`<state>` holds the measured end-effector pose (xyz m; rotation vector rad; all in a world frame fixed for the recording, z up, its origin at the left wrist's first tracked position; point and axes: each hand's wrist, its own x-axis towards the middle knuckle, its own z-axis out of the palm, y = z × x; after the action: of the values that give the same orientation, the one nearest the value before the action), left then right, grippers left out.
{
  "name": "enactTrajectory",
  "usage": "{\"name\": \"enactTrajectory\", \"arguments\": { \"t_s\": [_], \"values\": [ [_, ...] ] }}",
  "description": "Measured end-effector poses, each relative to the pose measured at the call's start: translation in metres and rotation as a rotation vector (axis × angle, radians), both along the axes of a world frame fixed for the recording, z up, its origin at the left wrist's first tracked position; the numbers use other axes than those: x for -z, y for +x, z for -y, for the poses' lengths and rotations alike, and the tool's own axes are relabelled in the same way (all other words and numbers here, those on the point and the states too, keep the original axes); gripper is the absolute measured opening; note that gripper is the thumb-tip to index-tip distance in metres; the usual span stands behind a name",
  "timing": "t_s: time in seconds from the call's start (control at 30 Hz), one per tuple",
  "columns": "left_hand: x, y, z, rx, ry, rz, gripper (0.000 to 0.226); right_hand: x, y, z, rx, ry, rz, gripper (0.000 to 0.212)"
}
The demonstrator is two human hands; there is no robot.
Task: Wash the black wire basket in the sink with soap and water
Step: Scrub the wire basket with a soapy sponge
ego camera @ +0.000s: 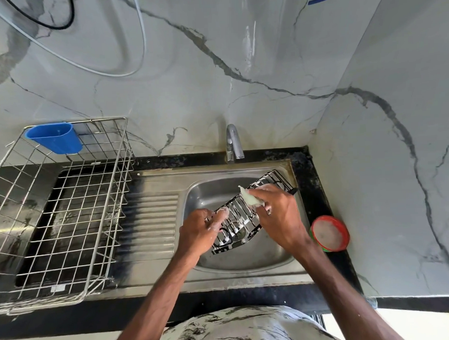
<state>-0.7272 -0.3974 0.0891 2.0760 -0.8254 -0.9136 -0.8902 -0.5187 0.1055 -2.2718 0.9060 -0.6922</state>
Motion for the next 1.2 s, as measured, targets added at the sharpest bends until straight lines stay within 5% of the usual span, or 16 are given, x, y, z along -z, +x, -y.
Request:
{"name": "enactTrajectory", "arguments": {
  "t_s": [0.17, 0.37, 0.6, 0.73, 0.87, 0.97, 1.2],
  "values": [
    [-0.001, 0.004, 0.002, -0.018, -0.014, -0.031, 0.092, -0.012, 0.011, -0.002, -0.040, 0.002, 0.117, 0.046],
    [-0.001, 0.011, 0.005, -0.029, 0.002, -0.036, 0.046, 0.000, 0.014, -0.027, -0.170, -0.147, 0.083, 0.065],
    [-0.003, 0.023, -0.003, -0.010, -0.003, -0.106, 0.056, 0.022, -0.020, 0.039, 0.185, -0.230, 0.057, 0.059],
    [-0.007, 0.016, -0.002, 0.061, 0.011, -0.053, 0.037, 0.013, -0.003, 0.032, 0.231, -0.200, 0.092, 0.054],
    [-0.003, 0.022, -0.004, 0.050, -0.022, -0.058, 0.085, 0.009, 0.009, -0.003, -0.001, -0.334, 0.156, 0.042],
    [0.000, 0.029, -0.008, 0.064, -0.035, -0.047, 0.100, 0.015, -0.001, 0.016, 0.029, -0.271, 0.172, 0.048],
    [0.002, 0.030, -0.009, 0.037, -0.047, -0.068, 0.075, 0.007, -0.021, 0.042, 0.381, 0.072, 0.064, 0.039]
  ]
}}
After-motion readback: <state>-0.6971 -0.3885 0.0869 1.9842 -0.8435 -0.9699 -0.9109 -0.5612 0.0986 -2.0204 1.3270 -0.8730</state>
